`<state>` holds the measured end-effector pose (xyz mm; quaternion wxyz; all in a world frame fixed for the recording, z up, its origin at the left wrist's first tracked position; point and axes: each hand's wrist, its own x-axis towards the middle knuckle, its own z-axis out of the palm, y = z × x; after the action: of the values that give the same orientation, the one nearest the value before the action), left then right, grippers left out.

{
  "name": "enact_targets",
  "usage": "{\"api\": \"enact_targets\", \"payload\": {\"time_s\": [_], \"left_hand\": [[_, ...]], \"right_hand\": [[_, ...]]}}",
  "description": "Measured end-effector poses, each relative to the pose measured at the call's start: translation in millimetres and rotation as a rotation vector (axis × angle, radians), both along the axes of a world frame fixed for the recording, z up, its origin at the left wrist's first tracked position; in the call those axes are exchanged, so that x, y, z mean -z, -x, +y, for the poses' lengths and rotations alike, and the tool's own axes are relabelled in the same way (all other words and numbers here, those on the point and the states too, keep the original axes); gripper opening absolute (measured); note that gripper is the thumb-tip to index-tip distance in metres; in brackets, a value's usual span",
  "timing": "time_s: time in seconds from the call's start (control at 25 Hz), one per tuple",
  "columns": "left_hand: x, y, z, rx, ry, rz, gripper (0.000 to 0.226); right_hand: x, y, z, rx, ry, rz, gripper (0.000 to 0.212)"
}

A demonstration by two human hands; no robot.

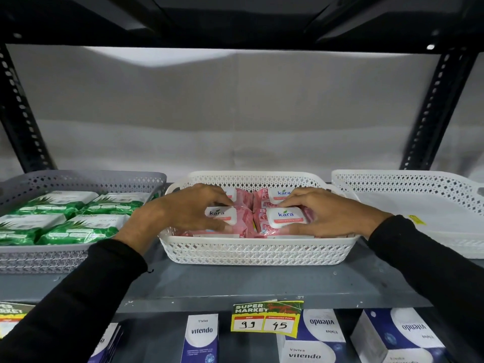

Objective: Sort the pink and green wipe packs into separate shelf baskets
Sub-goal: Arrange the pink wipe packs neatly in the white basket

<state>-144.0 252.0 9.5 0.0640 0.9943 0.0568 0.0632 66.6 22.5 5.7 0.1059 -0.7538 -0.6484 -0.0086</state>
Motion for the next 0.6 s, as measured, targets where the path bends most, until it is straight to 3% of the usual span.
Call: {"api": "enact_targets", "payload": {"time_s": [0.16,0.32,0.6], "left_hand": [[-11,-14,23,-0.133,-0.023,-0.058,0.057],[-9,-36,37,-0.304,-0.052,0.078,0.059],[4,-39,46,-0.276,-0.016,0.061,0.061]], "right_hand": [[-11,-10,12,0.076,-0.123,0.021,0.064],[-17,-30,32,0.183,0.062,-0.040,0.056],[-7,-38,37,0.186,0.094,0.010,0.054]]}}
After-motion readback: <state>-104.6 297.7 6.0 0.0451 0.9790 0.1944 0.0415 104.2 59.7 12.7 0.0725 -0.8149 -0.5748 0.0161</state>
